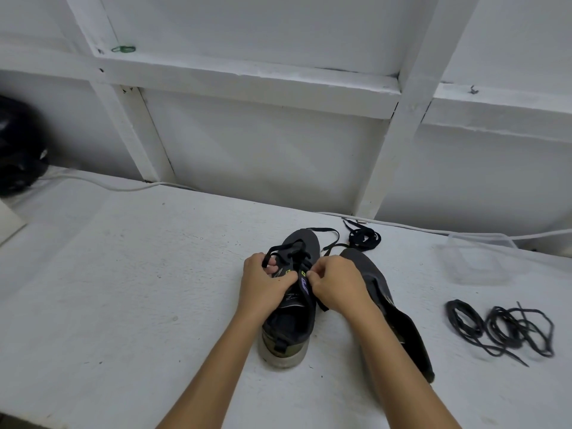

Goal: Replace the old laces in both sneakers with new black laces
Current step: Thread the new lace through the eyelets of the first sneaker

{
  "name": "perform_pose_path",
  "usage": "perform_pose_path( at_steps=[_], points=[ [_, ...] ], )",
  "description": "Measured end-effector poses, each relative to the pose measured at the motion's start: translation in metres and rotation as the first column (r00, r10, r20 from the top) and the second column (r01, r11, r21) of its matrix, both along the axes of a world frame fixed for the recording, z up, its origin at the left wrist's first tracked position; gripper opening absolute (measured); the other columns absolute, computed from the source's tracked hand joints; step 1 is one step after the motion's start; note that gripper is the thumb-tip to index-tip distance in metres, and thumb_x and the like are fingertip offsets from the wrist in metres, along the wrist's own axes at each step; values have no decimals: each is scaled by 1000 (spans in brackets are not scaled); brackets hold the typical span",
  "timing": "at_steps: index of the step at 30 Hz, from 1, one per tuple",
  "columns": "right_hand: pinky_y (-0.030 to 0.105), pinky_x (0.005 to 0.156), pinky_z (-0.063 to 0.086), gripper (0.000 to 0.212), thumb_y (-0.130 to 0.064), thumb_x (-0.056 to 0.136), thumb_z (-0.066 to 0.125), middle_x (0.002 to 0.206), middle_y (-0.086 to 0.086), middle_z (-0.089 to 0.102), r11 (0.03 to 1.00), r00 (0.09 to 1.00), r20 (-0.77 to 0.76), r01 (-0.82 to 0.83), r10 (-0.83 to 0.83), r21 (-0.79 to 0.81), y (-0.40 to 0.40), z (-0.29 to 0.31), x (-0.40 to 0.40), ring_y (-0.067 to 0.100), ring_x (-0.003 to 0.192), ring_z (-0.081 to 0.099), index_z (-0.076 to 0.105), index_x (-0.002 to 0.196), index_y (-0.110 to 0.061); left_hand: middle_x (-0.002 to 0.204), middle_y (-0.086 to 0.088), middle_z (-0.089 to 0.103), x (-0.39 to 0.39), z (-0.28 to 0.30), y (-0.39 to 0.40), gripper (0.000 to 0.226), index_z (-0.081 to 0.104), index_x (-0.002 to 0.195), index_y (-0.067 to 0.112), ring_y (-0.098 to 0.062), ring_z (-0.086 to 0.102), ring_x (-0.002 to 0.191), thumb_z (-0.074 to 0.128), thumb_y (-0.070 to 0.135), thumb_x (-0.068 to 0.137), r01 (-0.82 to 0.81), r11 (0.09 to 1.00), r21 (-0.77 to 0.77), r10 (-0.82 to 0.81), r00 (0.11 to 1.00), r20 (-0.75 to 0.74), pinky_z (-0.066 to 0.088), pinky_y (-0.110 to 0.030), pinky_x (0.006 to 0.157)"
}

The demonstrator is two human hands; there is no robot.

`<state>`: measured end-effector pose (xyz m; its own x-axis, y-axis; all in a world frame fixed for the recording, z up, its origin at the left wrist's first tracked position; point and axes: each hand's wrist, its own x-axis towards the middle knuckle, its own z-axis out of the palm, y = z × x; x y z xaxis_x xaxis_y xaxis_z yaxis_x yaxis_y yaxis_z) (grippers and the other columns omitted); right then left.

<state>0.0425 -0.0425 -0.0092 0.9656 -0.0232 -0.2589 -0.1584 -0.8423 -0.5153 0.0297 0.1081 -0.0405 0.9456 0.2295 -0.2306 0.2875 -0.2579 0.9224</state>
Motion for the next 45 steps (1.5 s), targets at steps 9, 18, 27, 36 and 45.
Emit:
perform_pose_path(
  at_steps=[9,18,27,36,45],
  points=[
    [25,66,45,27,-24,105,44,80,-2,65,829,994,-107,41,22,558,-18,38,-6,9,72,56,63,89,-12,116,2,58,0,-4,0,42,49,99,27,0,61,102,80,29,71,-4,1000,-2,4,1000,-28,48,-19,71],
    [28,65,42,20,-24,88,59,63,0,48,718,957,-81,263,-278,644,-57,67,7,15,60,46,56,71,-13,119,6,59,-1,-4,2,52,52,116,29,-6,61,106,81,28,73,-1,1000,-31,-1,998,-66,52,-21,76],
    [34,77,55,15,-39,92,66,91,-7,73,997,978,196,-72,71,-1,2,6,6,17,93,66,78,100,-33,115,7,62,-1,-1,1,42,59,113,26,0,60,100,78,29,76,23,998,51,-20,998,-52,46,-13,71],
    [33,73,43,14,-16,96,54,100,-3,55,985,984,89,-147,154,-86,11,12,19,24,101,58,67,101,-18,113,13,67,-2,0,1,44,69,122,26,2,57,96,74,32,79,44,991,123,-39,998,-40,38,-5,70],
    [30,72,38,31,-31,106,50,70,-6,42,815,999,52,-19,-13,579,-45,77,-6,12,68,40,53,76,-22,117,12,69,-5,2,2,47,70,124,28,-3,63,105,73,36,78,16,997,72,-11,998,-65,52,-23,90]
  ],
)
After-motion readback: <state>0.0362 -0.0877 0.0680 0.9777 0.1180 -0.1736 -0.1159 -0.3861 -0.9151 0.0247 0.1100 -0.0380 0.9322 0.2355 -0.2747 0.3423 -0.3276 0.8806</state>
